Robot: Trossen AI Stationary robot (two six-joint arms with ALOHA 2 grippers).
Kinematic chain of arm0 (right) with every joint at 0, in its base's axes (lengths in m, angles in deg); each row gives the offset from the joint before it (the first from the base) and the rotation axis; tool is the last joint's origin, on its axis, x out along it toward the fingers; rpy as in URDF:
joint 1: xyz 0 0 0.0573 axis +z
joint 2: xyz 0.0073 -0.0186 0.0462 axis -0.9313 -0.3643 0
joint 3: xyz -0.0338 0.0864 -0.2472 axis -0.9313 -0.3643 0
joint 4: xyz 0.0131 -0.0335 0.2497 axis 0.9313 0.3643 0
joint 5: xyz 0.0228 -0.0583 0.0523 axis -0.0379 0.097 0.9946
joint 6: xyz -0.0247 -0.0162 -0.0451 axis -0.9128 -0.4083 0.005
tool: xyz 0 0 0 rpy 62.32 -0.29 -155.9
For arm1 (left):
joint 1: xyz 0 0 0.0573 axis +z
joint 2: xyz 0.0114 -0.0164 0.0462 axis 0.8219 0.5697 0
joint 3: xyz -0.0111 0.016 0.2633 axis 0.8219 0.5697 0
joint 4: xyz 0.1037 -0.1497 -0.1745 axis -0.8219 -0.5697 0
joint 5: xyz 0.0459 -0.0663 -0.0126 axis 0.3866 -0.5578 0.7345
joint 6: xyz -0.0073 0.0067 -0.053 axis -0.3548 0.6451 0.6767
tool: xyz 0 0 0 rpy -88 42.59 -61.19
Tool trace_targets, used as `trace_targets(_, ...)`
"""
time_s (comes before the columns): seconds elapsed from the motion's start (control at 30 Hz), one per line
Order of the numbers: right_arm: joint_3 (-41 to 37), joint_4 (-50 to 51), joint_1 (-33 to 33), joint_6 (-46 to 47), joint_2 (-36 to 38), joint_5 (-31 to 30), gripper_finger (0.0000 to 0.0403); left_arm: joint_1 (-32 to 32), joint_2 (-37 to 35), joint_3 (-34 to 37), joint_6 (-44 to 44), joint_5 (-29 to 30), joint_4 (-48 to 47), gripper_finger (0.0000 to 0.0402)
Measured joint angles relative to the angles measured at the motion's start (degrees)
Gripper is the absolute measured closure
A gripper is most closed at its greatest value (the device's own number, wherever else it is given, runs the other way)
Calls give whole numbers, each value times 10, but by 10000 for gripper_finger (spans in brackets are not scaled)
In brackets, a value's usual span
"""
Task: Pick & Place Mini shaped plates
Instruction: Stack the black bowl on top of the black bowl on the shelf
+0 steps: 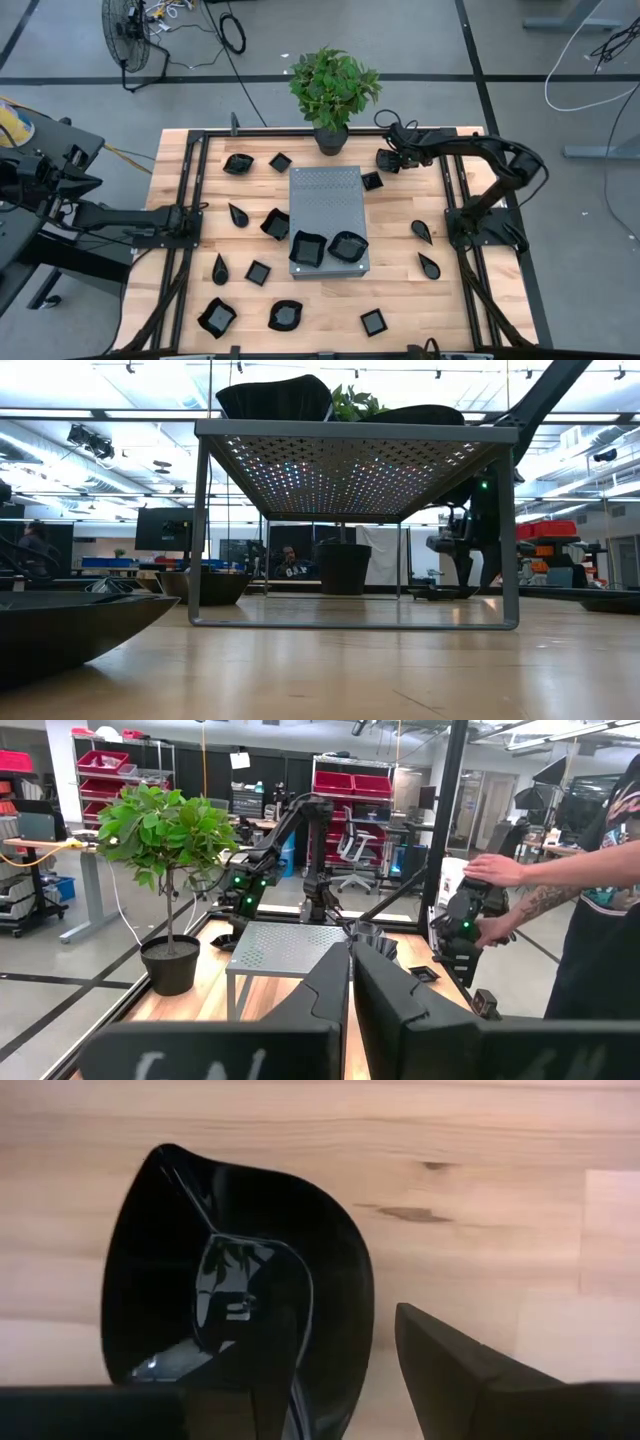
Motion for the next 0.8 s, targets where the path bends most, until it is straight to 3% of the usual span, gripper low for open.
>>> trace_targets(0.27, 0, -5, 0, 8, -15, -1, 235, 0, 0, 0, 0, 0, 0, 378)
trace_targets(0.8, 0, -6, 0, 15, -14, -2, 334, 0, 0, 0, 0, 0, 0, 378)
